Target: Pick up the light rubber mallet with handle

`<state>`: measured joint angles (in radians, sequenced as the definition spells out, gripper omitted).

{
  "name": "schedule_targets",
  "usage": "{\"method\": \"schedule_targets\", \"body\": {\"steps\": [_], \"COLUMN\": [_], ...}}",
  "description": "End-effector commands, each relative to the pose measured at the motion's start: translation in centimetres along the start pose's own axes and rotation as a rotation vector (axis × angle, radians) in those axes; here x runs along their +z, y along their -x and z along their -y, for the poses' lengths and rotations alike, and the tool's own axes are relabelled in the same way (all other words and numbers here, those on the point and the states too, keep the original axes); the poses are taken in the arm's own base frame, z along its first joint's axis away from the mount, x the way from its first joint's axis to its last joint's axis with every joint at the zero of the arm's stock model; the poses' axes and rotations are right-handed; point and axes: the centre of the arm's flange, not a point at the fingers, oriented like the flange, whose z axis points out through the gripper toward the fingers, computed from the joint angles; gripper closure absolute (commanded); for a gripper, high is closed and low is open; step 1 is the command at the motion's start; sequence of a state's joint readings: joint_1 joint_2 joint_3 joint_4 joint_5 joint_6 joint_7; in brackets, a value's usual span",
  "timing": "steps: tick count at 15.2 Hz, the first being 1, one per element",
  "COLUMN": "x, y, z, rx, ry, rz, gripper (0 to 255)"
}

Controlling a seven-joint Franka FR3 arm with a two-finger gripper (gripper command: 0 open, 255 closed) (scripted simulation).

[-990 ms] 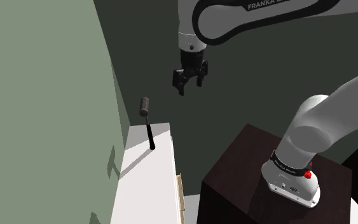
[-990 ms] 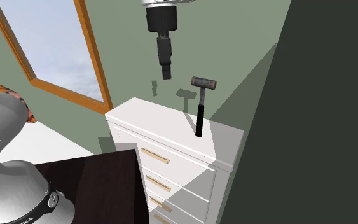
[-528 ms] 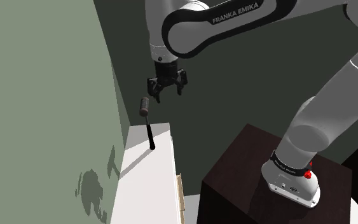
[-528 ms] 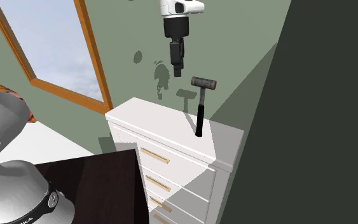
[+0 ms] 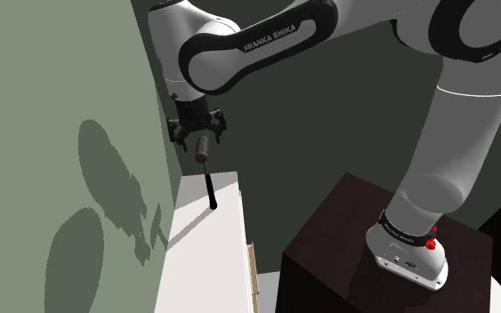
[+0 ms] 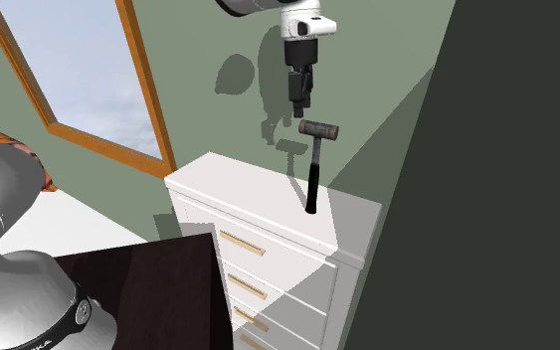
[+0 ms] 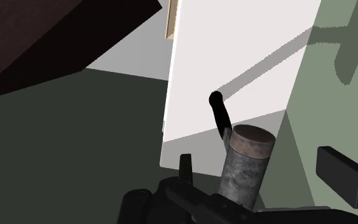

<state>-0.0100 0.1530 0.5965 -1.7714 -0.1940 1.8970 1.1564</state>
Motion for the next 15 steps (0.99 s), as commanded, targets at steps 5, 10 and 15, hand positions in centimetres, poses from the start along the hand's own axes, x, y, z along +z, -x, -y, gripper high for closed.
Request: {"method": "schedule_targets", "body": {"steps": [5,10,15], "x": [3.0,4.3,4.4], "y": [-0.1,0.0,0.0], "z": [0.9,1.0,1.0], "rx": [0.022,0.022,0.022], "ry": [0.002,0.002,0.002], "rz": [-0.002,-0.002,-0.002], "gripper": [0,255,255]}}
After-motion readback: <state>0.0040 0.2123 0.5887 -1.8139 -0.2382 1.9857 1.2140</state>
